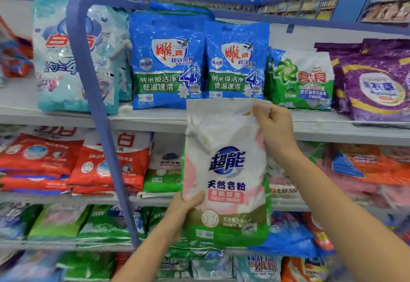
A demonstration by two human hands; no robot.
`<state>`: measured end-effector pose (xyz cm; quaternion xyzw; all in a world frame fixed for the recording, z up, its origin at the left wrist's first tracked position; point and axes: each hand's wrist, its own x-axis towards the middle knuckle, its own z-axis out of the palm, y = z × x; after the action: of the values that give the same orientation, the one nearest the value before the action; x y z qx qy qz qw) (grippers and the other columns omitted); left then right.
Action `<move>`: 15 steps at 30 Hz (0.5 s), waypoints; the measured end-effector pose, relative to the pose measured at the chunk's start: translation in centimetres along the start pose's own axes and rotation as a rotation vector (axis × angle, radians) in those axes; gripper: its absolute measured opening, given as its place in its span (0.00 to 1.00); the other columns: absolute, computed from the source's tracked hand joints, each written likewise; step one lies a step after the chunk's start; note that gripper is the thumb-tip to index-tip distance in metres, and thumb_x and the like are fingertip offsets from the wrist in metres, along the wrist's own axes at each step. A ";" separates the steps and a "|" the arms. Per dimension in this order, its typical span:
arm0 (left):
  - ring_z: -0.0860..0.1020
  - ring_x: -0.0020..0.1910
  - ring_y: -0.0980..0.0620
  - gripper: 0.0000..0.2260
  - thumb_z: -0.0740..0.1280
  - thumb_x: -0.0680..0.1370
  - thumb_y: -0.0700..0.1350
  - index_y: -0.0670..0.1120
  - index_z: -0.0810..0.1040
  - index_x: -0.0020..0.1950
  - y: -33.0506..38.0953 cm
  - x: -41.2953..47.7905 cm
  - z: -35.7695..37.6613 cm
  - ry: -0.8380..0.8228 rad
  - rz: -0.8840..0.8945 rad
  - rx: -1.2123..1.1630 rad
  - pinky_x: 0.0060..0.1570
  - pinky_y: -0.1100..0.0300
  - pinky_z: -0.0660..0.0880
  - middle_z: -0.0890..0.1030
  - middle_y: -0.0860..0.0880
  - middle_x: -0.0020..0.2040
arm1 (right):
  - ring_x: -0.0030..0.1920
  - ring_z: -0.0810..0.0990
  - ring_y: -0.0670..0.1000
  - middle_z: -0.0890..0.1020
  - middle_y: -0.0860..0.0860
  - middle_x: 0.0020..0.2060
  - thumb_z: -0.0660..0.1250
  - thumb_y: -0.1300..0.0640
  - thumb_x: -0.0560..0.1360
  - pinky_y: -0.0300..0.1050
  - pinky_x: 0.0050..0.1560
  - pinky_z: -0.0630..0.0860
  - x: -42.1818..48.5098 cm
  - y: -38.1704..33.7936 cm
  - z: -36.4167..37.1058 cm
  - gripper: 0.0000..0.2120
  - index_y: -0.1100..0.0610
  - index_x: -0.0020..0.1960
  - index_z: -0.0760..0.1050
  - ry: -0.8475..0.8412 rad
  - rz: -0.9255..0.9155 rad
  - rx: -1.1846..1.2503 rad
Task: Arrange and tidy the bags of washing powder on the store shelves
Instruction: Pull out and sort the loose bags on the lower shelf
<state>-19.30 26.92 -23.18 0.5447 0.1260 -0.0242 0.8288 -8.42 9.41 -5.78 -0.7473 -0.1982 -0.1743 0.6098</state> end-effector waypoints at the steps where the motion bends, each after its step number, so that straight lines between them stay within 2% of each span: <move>1: 0.84 0.48 0.46 0.28 0.79 0.61 0.46 0.43 0.77 0.59 -0.1 -0.4 0.0 0.000 -0.002 -0.016 0.41 0.57 0.80 0.85 0.44 0.50 | 0.25 0.73 0.46 0.76 0.47 0.24 0.64 0.54 0.78 0.37 0.29 0.68 -0.2 0.4 0.0 0.15 0.53 0.33 0.79 -0.053 0.084 0.085; 2: 0.84 0.48 0.45 0.25 0.78 0.63 0.45 0.44 0.77 0.58 -0.4 -0.9 -0.2 0.010 -0.017 -0.040 0.40 0.57 0.80 0.85 0.43 0.50 | 0.28 0.76 0.47 0.78 0.47 0.26 0.65 0.50 0.76 0.38 0.32 0.71 -0.8 1.1 0.0 0.13 0.51 0.35 0.79 -0.135 0.163 0.188; 3: 0.84 0.48 0.44 0.22 0.76 0.65 0.44 0.44 0.78 0.58 -0.8 -1.4 -0.5 0.022 -0.041 -0.069 0.41 0.55 0.80 0.84 0.42 0.51 | 0.34 0.80 0.50 0.81 0.49 0.32 0.67 0.46 0.73 0.42 0.38 0.74 -1.6 2.2 0.0 0.09 0.50 0.40 0.79 -0.239 0.230 0.287; 4: 0.83 0.48 0.42 0.21 0.73 0.66 0.43 0.44 0.77 0.58 -1.3 -1.9 -1.0 0.038 -0.073 -0.101 0.42 0.52 0.80 0.84 0.41 0.52 | 0.44 0.82 0.51 0.84 0.50 0.43 0.70 0.42 0.69 0.46 0.45 0.76 -2.7 3.7 -0.1 0.14 0.49 0.49 0.78 -0.338 0.293 0.339; 6: 0.83 0.47 0.39 0.21 0.70 0.67 0.42 0.42 0.77 0.59 -2.4 -2.9 -2.2 0.084 -0.142 -0.179 0.43 0.49 0.80 0.84 0.38 0.51 | 0.57 0.80 0.51 0.80 0.49 0.58 0.75 0.36 0.60 0.50 0.55 0.75 -5.9 7.6 -0.4 0.34 0.47 0.62 0.71 -0.512 0.462 0.342; 7: 0.83 0.46 0.39 0.20 0.70 0.67 0.42 0.42 0.77 0.59 -3.1 -3.2 -2.9 0.115 -0.174 -0.223 0.43 0.47 0.81 0.84 0.37 0.51 | 0.58 0.79 0.51 0.80 0.49 0.60 0.77 0.37 0.58 0.50 0.57 0.75 -8.0 9.6 -0.2 0.39 0.47 0.65 0.68 -0.605 0.578 0.345; 8: 0.83 0.47 0.37 0.21 0.70 0.67 0.42 0.41 0.77 0.59 -3.7 -3.5 -3.6 0.148 -0.207 -0.256 0.45 0.45 0.80 0.83 0.37 0.51 | 0.57 0.80 0.50 0.81 0.49 0.58 0.78 0.40 0.59 0.48 0.55 0.76 -10.4 11.3 0.2 0.40 0.49 0.66 0.68 -0.725 0.684 0.355; 10: 0.80 0.54 0.35 0.23 0.70 0.68 0.43 0.40 0.75 0.62 -4.7 -3.9 -4.8 0.214 -0.274 -0.276 0.58 0.39 0.74 0.81 0.35 0.55 | 0.48 0.82 0.48 0.84 0.50 0.49 0.78 0.43 0.61 0.44 0.50 0.76 -14.5 13.9 1.7 0.35 0.55 0.62 0.72 -0.895 0.777 0.287; 11: 0.80 0.55 0.35 0.24 0.70 0.69 0.44 0.39 0.75 0.63 -4.9 -3.9 -5.4 0.233 -0.301 -0.264 0.60 0.38 0.72 0.81 0.35 0.56 | 0.45 0.82 0.46 0.85 0.49 0.45 0.78 0.43 0.61 0.42 0.49 0.77 -15.7 14.7 2.6 0.32 0.56 0.60 0.73 -0.906 0.781 0.226; 13: 0.81 0.53 0.35 0.24 0.70 0.68 0.46 0.39 0.76 0.62 -4.7 -3.4 -6.3 0.254 -0.326 -0.224 0.56 0.40 0.76 0.81 0.35 0.55 | 0.45 0.83 0.43 0.85 0.46 0.44 0.77 0.46 0.62 0.36 0.46 0.76 -16.4 15.8 4.4 0.30 0.56 0.59 0.73 -0.853 0.810 0.201; 15: 0.81 0.52 0.36 0.25 0.71 0.68 0.46 0.40 0.76 0.63 -3.6 -2.3 -7.3 0.294 -0.307 -0.194 0.55 0.41 0.77 0.82 0.36 0.55 | 0.51 0.82 0.46 0.85 0.46 0.50 0.75 0.49 0.63 0.40 0.53 0.77 -15.5 15.9 6.2 0.31 0.53 0.64 0.70 -0.786 0.845 0.251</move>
<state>-23.48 31.89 -28.61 0.4347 0.3286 -0.0581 0.8365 -13.59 11.33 -28.16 -0.6920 -0.1136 0.3987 0.5910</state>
